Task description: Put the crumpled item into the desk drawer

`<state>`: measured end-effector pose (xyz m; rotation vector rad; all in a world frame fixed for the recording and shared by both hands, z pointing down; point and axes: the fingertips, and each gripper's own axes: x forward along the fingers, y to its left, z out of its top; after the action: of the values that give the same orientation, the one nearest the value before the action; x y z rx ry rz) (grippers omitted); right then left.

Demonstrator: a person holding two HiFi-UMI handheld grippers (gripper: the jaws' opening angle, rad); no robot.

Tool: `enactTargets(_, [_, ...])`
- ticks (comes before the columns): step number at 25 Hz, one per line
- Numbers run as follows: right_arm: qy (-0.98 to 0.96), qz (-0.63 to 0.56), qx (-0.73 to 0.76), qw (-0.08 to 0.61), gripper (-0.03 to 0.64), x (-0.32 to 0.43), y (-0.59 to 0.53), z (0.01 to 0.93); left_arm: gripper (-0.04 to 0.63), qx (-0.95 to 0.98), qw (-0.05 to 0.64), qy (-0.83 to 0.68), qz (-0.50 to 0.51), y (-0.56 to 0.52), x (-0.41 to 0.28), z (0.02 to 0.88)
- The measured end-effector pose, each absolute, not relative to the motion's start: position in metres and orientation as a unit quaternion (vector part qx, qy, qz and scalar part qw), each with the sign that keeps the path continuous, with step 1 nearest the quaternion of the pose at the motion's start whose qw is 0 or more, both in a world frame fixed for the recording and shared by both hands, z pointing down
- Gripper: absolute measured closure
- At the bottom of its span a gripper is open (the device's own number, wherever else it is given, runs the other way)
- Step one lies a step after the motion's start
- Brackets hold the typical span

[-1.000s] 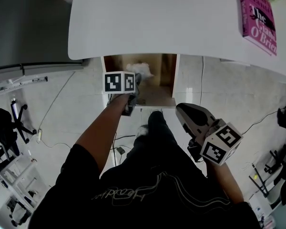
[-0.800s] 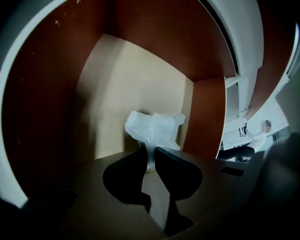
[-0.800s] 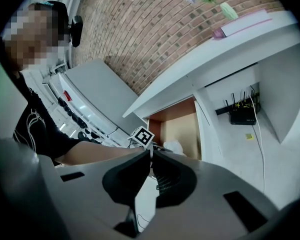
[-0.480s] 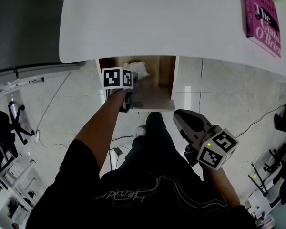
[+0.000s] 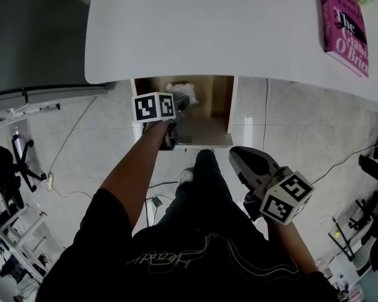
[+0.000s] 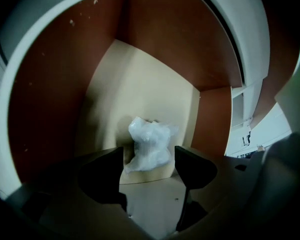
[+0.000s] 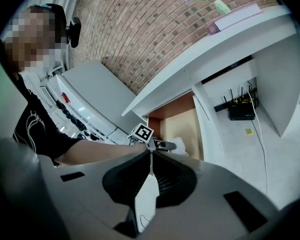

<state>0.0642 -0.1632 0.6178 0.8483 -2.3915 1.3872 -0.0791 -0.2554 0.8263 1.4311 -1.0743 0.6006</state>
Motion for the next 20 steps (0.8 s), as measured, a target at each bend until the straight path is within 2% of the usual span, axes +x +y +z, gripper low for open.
enactTargets(4, [-0.831,0.46,0.285,0.127,0.571,0.056,-0.16,0.604,0.256,0.626,0.587,-0.464,0.221,-0.256,-0.075,0.797])
enactTargets(10, [-0.849,0.436,0.272,0.126,0.571,0.047,-0.152,0.573,0.26,0.655,0.584,-0.444,0.181,-0.241,-0.061,0.733])
enactTargets(12, [-0.855,0.426,0.269,0.122,0.571,0.045,-0.15,0.558,0.283,0.669,0.575,-0.442,0.163,-0.236,-0.06,0.704])
enactTargets(16, [-0.867,0.406,0.266,0.112,0.571,0.045,-0.145,0.526,0.375,0.701,0.555,-0.431,0.121,-0.22,-0.056,0.641])
enactTargets(20, [-0.878,0.382,0.269,0.099,0.571,0.043,-0.141,0.483,0.415,0.739,0.533,-0.399,0.1,-0.195,-0.055,0.574])
